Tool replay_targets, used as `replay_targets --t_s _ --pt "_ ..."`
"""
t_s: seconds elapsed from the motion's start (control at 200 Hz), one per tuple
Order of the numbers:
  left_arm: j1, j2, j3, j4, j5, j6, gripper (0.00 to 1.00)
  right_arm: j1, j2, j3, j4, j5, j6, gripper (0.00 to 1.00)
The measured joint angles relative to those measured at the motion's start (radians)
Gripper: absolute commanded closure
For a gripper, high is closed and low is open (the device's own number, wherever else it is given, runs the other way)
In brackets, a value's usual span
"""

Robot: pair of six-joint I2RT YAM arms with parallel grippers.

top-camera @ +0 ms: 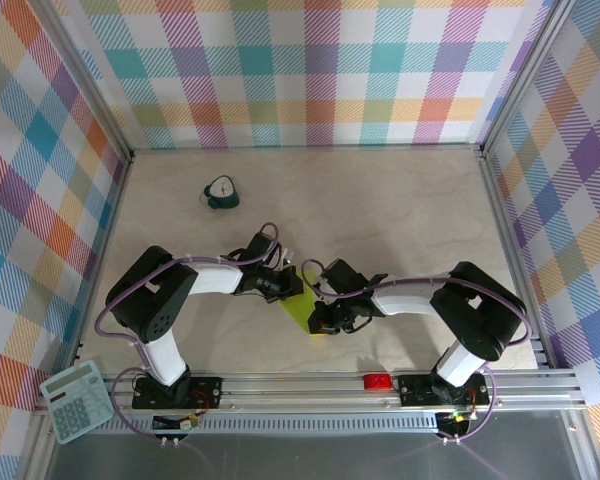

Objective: Fold a paper plane with a square sheet of paper (fold left side to right side)

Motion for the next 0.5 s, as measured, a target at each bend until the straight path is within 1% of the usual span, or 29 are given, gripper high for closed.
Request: replay_targets --t_s 0.205,0.5 --pt "0.000 0.000 0.000 0.000 0.000 0.000 1.00 0.001 -0.008 -0.015 0.008 0.000 0.010 0.99" --pt "0.000 0.000 0.001 -0.002 0.000 0.000 1.00 0.005 -0.026 -0.061 0.077 -0.001 0.042 1.00"
